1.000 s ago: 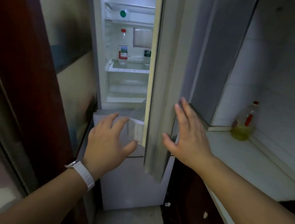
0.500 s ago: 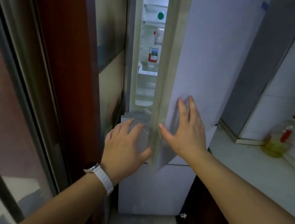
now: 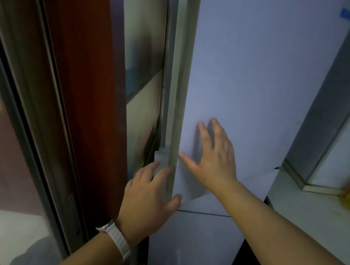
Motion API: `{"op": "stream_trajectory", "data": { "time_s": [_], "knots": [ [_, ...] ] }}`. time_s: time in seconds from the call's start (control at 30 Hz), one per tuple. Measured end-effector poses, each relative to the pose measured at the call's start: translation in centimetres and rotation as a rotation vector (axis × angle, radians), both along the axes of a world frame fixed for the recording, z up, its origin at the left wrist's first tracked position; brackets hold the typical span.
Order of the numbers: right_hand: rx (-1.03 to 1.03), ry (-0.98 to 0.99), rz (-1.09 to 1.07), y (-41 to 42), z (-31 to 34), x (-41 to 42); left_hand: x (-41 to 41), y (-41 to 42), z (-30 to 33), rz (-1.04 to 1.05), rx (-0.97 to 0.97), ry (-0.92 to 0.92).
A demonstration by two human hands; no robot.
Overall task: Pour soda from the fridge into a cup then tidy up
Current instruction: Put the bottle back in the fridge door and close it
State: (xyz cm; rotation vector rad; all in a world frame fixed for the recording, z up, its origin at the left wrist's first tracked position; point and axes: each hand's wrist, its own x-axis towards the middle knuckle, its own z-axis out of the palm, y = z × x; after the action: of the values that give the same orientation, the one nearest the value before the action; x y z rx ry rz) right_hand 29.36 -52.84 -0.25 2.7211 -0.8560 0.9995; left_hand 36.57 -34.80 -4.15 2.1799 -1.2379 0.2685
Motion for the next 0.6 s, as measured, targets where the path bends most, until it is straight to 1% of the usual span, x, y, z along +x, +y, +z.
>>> {"op": "stream_trajectory", "data": {
  "time_s": [0.13, 0.3, 0.43, 0.6],
  "knots": [
    [-0.084, 0.029, 0.029, -3.7, -0.2, 0.8, 1.2, -2.0, 0.5, 0.048, 0.039, -0.019],
    [-0.225, -0.049, 0.095, -8.5, -0.5, 2.1, 2.2, -5.2, 1.4, 0.097, 0.008, -0.06],
    [-0.269, -0.032, 0.132, -11.3, -0.6, 3.5, 3.0, -7.8, 1.6, 0.12, -0.012, -0.08],
    [-0.293, -0.004, 0.177, -13.4, -0.8, 5.7, 3.9, -10.3, 1.7, 0.186, 0.009, -0.063]
  ]
}}
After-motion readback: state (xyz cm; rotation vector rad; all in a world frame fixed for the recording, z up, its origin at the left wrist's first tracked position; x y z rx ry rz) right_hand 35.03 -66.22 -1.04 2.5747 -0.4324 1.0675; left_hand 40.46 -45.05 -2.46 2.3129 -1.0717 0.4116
